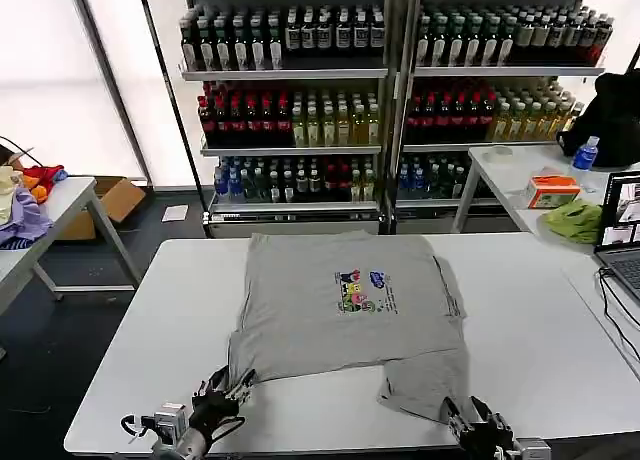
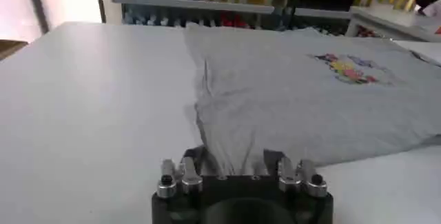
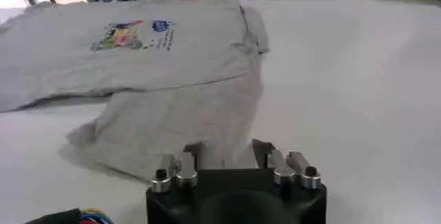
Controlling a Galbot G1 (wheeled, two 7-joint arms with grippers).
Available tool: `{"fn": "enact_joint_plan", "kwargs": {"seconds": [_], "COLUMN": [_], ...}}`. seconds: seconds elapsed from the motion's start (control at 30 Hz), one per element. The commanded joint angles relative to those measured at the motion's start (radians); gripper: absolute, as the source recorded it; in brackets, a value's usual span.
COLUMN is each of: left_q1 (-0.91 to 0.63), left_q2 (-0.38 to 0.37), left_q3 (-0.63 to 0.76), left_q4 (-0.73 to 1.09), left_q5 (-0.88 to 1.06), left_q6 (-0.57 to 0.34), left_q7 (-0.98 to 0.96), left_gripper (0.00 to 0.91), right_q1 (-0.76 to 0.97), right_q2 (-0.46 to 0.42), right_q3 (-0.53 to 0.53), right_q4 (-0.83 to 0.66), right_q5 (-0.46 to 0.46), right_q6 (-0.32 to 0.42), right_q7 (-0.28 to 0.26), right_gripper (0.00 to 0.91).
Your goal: Fold and organize the clothes.
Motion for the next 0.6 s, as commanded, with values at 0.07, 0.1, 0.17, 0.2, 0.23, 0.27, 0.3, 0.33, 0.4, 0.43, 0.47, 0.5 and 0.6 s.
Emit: {"fn": "enact_joint_plan", "kwargs": {"seconds": [0.07, 0.1, 0.17, 0.2, 0.23, 0.27, 0.3, 0.33, 0.4, 0.43, 0.47, 0.5, 0.6], "left_q1": [-0.005, -0.005, -0.005, -0.004, -0.004, -0.004, -0.003, -0.003, -0.003, -0.003, -0.001, 0.002, 0.014], "left_q2": [-0.011, -0.01, -0.01, -0.01, -0.01, -0.011, -0.012, -0.013, -0.016, -0.016, -0.012, -0.009, -0.004], "left_q3": [0.022, 0.021, 0.018, 0.016, 0.015, 0.013, 0.012, 0.01, 0.002, 0.001, -0.003, -0.004, -0.016], "left_q4": [0.025, 0.025, 0.026, 0.026, 0.026, 0.024, 0.021, 0.019, 0.007, 0.003, -0.005, -0.01, -0.044], "left_q5": [0.04, 0.04, 0.042, 0.042, 0.042, 0.041, 0.039, 0.038, 0.039, 0.039, 0.039, 0.04, 0.04], "left_q6": [0.006, 0.004, -0.005, -0.011, -0.015, -0.025, -0.03, -0.034, -0.036, -0.036, -0.035, -0.035, -0.034], "left_q7": [0.008, 0.011, 0.013, 0.014, 0.014, 0.015, 0.016, 0.017, 0.016, 0.018, 0.023, 0.022, 0.02], "left_gripper": [0.01, 0.02, 0.02, 0.02, 0.02, 0.02, 0.02, 0.02, 0.02, 0.02, 0.02, 0.02, 0.02], "right_q1": [0.001, 0.004, 0.006, 0.007, 0.006, 0.005, 0.005, 0.006, 0.009, 0.008, 0.006, -0.003, -0.068], "right_q2": [0.007, 0.007, 0.005, 0.002, -0.002, -0.006, -0.014, -0.016, -0.027, -0.031, -0.035, -0.041, -0.058], "right_q3": [-0.031, -0.027, -0.019, -0.012, -0.007, -0.002, 0.003, 0.004, 0.003, 0.002, 0.002, 0.004, 0.024], "right_q4": [-0.018, -0.017, -0.012, -0.006, -0.001, 0.007, 0.019, 0.026, 0.045, 0.052, 0.062, 0.076, 0.12], "right_q5": [0.034, 0.046, 0.051, 0.051, 0.051, 0.05, 0.051, 0.051, 0.05, 0.05, 0.05, 0.048, 0.027], "right_q6": [0.037, 0.049, 0.075, 0.113, 0.128, 0.147, 0.158, 0.162, 0.167, 0.169, 0.169, 0.169, 0.145], "right_q7": [-0.021, -0.029, -0.038, -0.056, -0.064, -0.074, -0.085, -0.086, -0.091, -0.093, -0.097, -0.098, -0.08], "right_gripper": [0.0, 0.0, 0.0, 0.0, 0.0, 0.0, 0.0, 0.0, 0.0, 0.0, 0.0, 0.0, 0.0]}}
